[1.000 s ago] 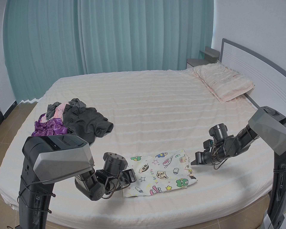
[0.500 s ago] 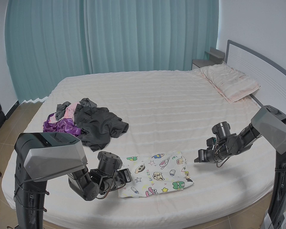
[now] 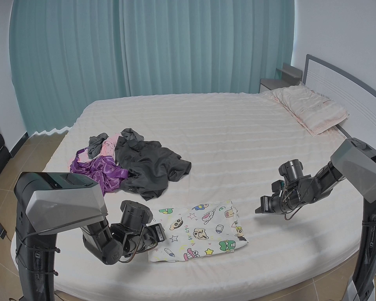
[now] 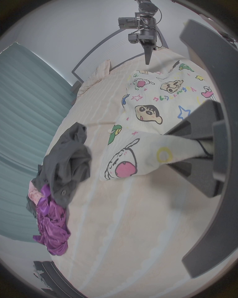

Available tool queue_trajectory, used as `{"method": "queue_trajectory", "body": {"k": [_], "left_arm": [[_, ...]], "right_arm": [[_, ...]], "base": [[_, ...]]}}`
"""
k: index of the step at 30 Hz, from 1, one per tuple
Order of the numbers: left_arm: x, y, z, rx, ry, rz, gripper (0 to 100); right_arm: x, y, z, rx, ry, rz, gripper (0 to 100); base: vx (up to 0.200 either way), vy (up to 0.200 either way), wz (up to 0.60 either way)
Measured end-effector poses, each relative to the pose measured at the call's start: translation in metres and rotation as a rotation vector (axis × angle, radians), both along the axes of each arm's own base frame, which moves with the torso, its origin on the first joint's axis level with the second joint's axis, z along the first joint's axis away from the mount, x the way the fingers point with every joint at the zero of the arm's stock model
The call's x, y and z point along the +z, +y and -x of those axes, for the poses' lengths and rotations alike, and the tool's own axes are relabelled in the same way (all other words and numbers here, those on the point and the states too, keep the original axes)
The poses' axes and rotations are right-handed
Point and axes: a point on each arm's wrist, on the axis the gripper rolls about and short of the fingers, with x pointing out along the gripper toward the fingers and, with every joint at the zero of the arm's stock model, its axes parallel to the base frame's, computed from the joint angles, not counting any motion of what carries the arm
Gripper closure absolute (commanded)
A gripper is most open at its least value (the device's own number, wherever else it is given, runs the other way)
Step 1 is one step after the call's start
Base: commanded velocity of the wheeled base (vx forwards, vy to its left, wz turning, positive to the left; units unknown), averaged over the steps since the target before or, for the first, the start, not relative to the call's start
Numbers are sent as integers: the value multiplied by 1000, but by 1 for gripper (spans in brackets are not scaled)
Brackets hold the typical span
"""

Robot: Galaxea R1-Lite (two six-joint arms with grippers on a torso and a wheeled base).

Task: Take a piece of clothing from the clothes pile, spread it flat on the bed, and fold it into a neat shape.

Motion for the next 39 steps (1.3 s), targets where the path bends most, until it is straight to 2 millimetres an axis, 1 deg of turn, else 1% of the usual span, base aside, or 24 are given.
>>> {"method": "queue_trajectory", "body": {"k": [8, 24, 25, 30, 34, 36, 39], "left_arm": [[3, 9, 2, 17, -1, -3, 100], [2, 12, 7, 26, 17, -2, 100], [2, 12, 7, 26, 18, 0, 0], [5, 12, 8, 36, -20, 36, 0], [7, 15, 13, 40, -45, 61, 0], [8, 18, 19, 44, -46, 67, 0], [12, 24, 25, 70, -38, 90, 0]], "right_arm": [[1, 1, 1, -22, 10, -16, 100], [1, 4, 2, -16, 11, -16, 100], [1, 4, 2, -16, 11, -16, 0], [1, 5, 5, -10, 18, -15, 0], [2, 10, 15, 17, 32, -19, 0], [4, 18, 21, 41, 27, -24, 0], [6, 37, 34, 88, 23, -34, 0]], "base": [[0, 200, 0], [0, 0, 0], [0, 0, 0], [0, 0, 0], [0, 0, 0], [0, 0, 0], [0, 0, 0]]}}
